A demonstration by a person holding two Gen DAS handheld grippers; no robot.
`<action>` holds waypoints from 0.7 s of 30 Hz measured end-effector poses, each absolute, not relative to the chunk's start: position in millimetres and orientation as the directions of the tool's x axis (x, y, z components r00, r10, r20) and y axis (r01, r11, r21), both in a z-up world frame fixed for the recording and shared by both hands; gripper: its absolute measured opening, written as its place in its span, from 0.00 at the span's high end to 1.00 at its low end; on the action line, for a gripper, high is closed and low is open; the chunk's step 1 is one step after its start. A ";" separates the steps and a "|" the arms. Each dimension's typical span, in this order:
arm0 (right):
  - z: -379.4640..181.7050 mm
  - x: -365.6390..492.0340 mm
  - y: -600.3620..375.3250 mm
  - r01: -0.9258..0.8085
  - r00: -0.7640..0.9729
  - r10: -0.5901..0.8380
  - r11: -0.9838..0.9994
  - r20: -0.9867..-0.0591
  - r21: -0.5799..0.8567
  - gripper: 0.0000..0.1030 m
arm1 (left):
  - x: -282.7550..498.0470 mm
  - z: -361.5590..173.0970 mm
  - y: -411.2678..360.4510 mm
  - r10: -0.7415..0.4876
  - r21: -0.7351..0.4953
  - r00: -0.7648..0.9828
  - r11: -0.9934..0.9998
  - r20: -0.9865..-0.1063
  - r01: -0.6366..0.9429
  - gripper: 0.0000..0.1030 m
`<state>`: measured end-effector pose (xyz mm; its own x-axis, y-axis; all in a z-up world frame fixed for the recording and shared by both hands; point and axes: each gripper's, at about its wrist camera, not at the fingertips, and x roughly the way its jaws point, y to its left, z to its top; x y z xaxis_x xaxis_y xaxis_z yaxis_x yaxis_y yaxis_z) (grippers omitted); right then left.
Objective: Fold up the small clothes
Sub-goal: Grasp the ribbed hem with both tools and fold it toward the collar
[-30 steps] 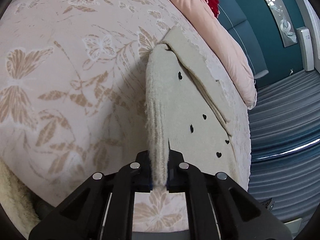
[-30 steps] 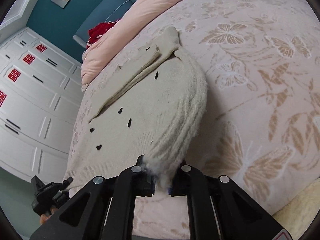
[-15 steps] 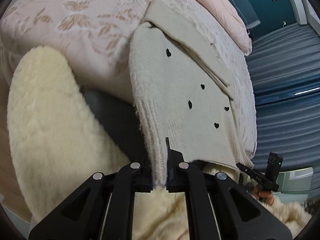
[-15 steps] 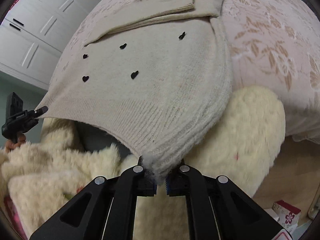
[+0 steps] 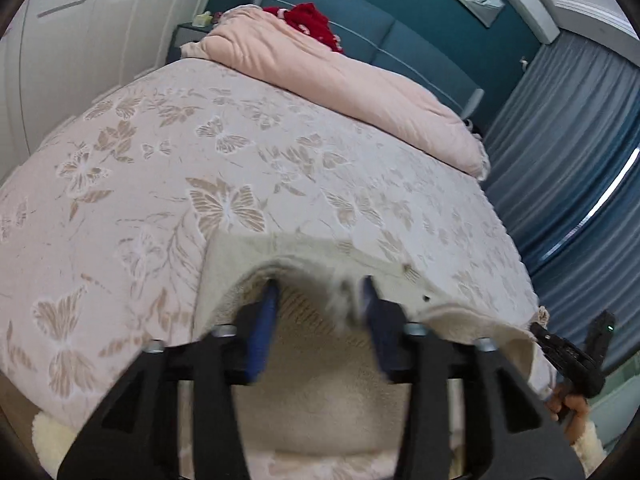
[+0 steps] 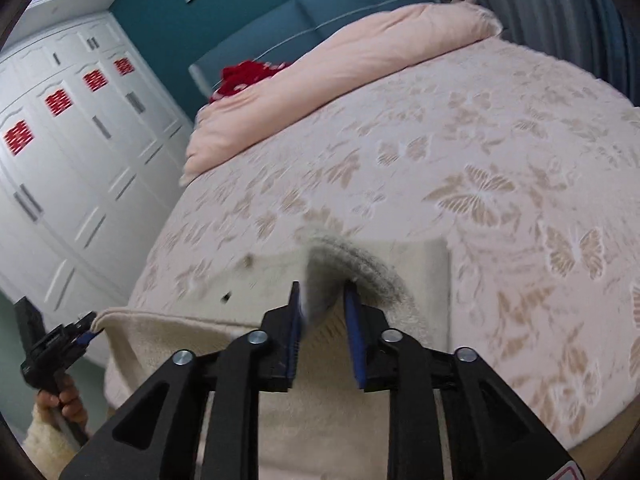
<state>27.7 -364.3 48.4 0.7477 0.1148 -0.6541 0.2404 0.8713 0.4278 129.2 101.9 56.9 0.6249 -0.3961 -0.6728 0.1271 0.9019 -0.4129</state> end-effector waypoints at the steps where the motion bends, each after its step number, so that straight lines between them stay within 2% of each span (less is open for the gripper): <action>1: 43.5 33.0 -364.7 0.280 0.754 0.068 0.866 -0.653 0.414 0.62 | 141.1 49.6 102.6 -0.304 -0.362 0.642 0.931 -0.704 0.044 0.30; 2: 38.2 33.1 -363.2 0.311 0.757 0.044 0.853 -0.652 0.419 0.59 | 146.9 43.3 103.9 -0.275 -0.353 0.638 0.936 -0.720 0.005 0.30; 4: 29.0 25.3 -358.3 0.320 0.771 0.036 0.841 -0.635 0.436 0.50 | 155.1 33.7 105.6 -0.334 -0.395 0.591 0.918 -0.734 0.028 0.28; 6: 17.6 14.2 -355.2 0.332 0.762 0.018 0.848 -0.647 0.414 0.41 | 153.8 28.8 112.6 -0.337 -0.394 0.589 0.918 -0.735 0.034 0.11; 11: -8.6 26.9 -353.5 0.339 0.678 -0.030 0.899 -0.734 0.276 0.41 | 174.6 -2.7 99.7 -0.324 -0.323 0.524 0.941 -0.788 0.096 0.11; 14: -17.7 51.1 -359.0 0.340 0.649 -0.047 0.911 -0.759 0.235 0.33 | 193.9 -30.0 82.3 -0.316 -0.299 0.459 0.948 -0.830 0.113 0.11; 17: -36.4 76.6 -366.3 0.350 0.598 -0.057 0.916 -0.800 0.196 0.33 | 210.8 -49.9 70.1 -0.316 -0.300 0.425 0.948 -0.848 0.107 0.12; 19: -51.9 88.6 -368.0 0.350 0.554 -0.053 0.921 -0.831 0.174 0.33 | 215.9 -56.5 62.7 -0.313 -0.288 0.413 0.950 -0.855 0.122 0.21; 20: -58.0 92.0 -367.9 0.347 0.536 -0.051 0.923 -0.843 0.164 0.39 | 218.1 -60.1 59.6 -0.320 -0.289 0.392 0.948 -0.863 0.137 0.41; 21: -62.4 93.8 -367.6 0.341 0.523 -0.049 0.927 -0.851 0.157 0.73 | 219.5 -63.7 56.6 -0.317 -0.281 0.365 0.948 -0.875 0.150 0.69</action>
<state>93.8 -367.6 -62.4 0.5233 -0.0488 -0.8507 0.3411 0.9269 0.1567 219.5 56.6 -63.7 0.3649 -0.3169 -0.8754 0.1502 0.9480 -0.2806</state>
